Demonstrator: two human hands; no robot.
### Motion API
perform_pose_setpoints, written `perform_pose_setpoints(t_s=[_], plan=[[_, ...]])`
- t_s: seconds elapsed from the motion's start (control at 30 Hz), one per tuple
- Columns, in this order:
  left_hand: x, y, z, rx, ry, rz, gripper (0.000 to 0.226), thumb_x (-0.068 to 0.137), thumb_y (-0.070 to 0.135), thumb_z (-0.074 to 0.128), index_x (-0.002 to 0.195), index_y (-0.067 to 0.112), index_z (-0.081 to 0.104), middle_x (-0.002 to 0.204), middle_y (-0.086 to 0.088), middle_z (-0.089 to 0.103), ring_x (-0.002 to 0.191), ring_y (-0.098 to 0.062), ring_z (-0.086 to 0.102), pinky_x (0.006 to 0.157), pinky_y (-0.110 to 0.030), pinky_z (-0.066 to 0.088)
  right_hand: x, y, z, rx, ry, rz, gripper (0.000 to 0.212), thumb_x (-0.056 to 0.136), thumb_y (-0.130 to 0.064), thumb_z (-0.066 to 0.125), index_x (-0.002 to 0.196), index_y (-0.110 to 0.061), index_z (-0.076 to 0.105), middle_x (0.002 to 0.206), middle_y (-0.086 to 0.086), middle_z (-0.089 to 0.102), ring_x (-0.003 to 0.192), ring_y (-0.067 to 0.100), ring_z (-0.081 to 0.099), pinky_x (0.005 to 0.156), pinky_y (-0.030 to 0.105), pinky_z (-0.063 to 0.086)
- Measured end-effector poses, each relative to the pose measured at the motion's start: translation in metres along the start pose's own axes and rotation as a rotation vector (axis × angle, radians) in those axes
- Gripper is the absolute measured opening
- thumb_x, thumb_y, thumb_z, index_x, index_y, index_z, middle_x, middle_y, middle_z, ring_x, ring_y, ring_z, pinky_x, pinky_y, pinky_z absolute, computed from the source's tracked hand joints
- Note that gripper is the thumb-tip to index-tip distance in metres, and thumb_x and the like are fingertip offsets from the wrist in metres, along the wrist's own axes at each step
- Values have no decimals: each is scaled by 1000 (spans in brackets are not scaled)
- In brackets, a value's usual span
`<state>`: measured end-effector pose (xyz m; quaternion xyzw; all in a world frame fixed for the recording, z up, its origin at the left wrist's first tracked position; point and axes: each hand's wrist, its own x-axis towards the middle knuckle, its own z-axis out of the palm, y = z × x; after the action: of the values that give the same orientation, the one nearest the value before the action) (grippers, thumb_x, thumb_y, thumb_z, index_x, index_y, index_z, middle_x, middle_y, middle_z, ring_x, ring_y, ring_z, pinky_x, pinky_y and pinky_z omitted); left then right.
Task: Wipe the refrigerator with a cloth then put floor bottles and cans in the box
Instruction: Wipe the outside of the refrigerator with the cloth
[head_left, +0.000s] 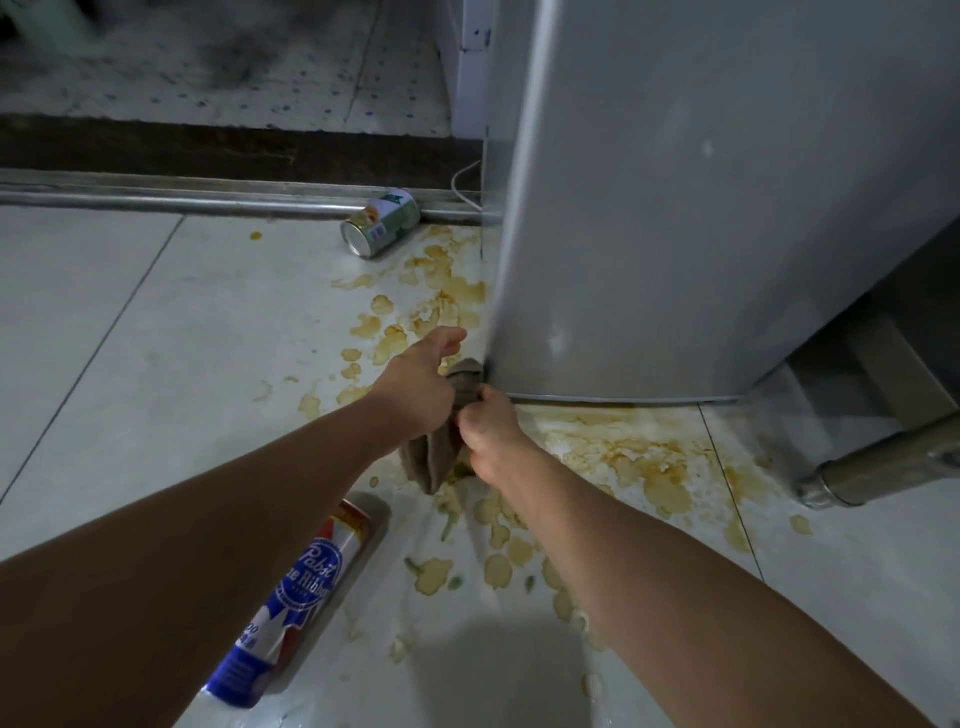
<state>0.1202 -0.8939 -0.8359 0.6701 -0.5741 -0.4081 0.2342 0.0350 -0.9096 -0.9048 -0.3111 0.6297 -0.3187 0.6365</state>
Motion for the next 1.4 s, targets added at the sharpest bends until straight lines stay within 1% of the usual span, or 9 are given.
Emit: perform_pose_setpoints(t_s=[0.23,0.4,0.63,0.77,0.9,1.03,1.17,1.3,1.4], plan=[[-17,25,4,25,26,63,72,78,-10,42,138,29,37,139,6,47,127,-15,42,80,-24,40,-38,0,-70,-114,101,-37,33,89,8,34,103,0,62,104,18,65,95,30,61,87,39,53],[-29,59,34,64,8,131,62,82,-5,51,136,23,40,136,3,50,125,-16,45,94,-27,41,-66,-1,-146,-33,207,-41,38,87,14,31,99,-4,63,91,15,64,76,23,61,57,25,52],[-38,118,91,348,42,407,68,83,4,54,142,24,29,142,-2,45,127,-23,44,100,-29,36,-62,-8,-247,55,421,-34,29,90,6,32,111,4,53,117,29,57,102,39,58,88,43,50],[-32,155,113,453,125,601,72,80,3,55,142,28,30,145,1,40,132,-19,35,105,-29,30,-53,-26,-287,203,546,-126,29,89,10,37,110,6,57,106,22,61,88,30,60,74,35,50],[-24,184,132,645,206,815,74,72,-1,57,139,22,37,148,4,36,137,-17,28,113,-37,18,-32,-37,-310,396,546,-114,34,92,8,38,119,-1,55,120,20,58,106,33,56,92,39,45],[-9,199,144,880,289,949,68,70,1,55,134,18,45,147,-1,38,137,-22,32,112,-48,16,0,-44,-318,553,474,-93,40,96,0,39,134,-10,48,127,15,53,101,27,52,90,36,42],[11,203,145,1086,352,1005,64,66,3,46,128,18,50,148,-4,37,139,-25,31,109,-55,18,23,-39,-317,326,301,-166,69,80,19,38,140,-14,40,129,9,52,118,26,50,93,34,46],[25,198,142,1199,376,1036,65,65,2,52,128,18,51,152,-3,32,140,-22,18,108,-58,14,33,-35,-319,-5,330,-231,79,77,19,47,143,-21,33,113,-7,50,113,21,51,80,8,44],[29,196,141,1239,380,1047,69,63,0,60,129,18,49,154,-2,28,141,-23,15,109,-55,6,39,-38,-318,-211,335,-197,77,83,10,45,148,-21,19,142,8,34,130,25,37,95,21,32]])
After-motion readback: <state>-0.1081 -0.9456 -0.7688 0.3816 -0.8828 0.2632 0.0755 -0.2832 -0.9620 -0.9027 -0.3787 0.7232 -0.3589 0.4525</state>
